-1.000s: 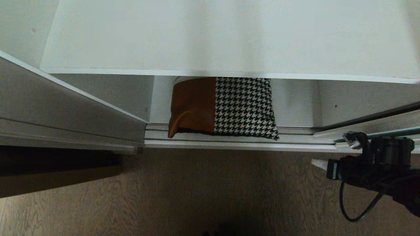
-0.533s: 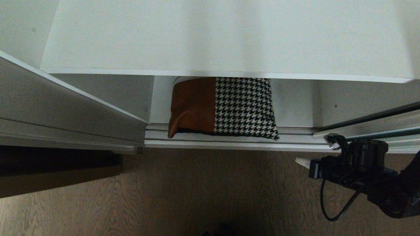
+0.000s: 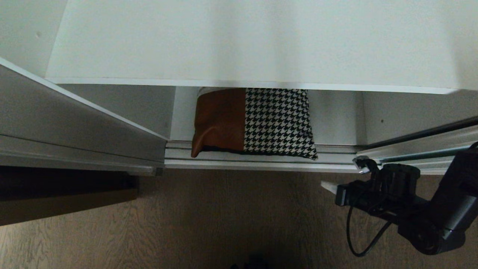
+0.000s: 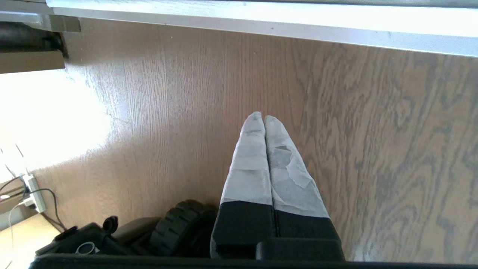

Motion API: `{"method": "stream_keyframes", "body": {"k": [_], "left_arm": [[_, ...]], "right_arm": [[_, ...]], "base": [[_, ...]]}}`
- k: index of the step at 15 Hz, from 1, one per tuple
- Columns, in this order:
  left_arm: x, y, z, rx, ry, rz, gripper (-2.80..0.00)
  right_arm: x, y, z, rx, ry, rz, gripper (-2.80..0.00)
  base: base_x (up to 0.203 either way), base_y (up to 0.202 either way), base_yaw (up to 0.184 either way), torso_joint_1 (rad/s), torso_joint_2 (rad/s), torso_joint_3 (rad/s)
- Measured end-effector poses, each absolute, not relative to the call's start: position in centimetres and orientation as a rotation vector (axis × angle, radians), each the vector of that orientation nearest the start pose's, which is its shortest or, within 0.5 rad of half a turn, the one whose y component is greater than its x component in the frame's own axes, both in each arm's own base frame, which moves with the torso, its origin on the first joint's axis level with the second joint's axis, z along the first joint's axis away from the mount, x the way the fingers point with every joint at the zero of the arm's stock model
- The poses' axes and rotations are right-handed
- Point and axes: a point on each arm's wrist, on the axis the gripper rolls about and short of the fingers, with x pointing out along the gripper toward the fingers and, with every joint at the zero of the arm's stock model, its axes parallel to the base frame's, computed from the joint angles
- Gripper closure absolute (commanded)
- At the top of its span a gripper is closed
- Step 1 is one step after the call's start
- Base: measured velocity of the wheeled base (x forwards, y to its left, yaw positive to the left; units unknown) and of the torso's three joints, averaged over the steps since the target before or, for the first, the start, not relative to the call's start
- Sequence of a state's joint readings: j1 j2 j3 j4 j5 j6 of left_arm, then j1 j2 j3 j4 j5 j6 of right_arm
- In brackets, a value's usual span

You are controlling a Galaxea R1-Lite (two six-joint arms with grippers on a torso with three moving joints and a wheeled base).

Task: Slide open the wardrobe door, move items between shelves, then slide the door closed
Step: Place the pillow on the higher shelf

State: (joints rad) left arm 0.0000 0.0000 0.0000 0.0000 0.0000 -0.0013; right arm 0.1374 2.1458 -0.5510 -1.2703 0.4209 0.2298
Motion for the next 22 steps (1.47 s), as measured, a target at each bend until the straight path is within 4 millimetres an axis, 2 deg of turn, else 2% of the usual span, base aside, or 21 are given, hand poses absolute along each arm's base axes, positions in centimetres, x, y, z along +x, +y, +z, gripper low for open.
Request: {"method": "stream_keyframes", "body": {"k": [3,9,13,18,19,22], "left_arm": [[-2.3,0.0,7.5,-0.001,0.000,0.000,0.00],[-2.3,0.0,7.5,-0.002,0.000,0.000,0.00],[-2.3,0.0,7.5,-0.001,0.000,0.000,0.00],[-2.3,0.0,7.5,-0.001,0.000,0.000,0.00],[-2.3,0.0,7.5,-0.001,0.000,0.000,0.00],[-2.3,0.0,7.5,-0.001,0.000,0.000,0.00]], "right_arm": [[33.4,5.7,3.8,0.266,0.376,0.518,0.00],[34.5,5.9,4.7,0.265,0.303,0.532,0.00],[35.8,6.0,5.7,0.354,0.185,0.539,0.00],[36.4,6.1,5.4,0.387,0.258,0.523,0.00],[36.6,6.1,5.6,0.388,0.254,0.522,-2.80],[36.9,6.1,6.1,0.384,0.232,0.525,-2.80]], "base": [[0.000,0.000,0.000,0.000,0.00,0.000],[0.000,0.000,0.000,0.000,0.00,0.000],[0.000,0.000,0.000,0.000,0.00,0.000],[0.000,0.000,0.000,0.000,0.00,0.000],[0.000,0.000,0.000,0.000,0.00,0.000],[0.000,0.000,0.000,0.000,0.00,0.000]]}}
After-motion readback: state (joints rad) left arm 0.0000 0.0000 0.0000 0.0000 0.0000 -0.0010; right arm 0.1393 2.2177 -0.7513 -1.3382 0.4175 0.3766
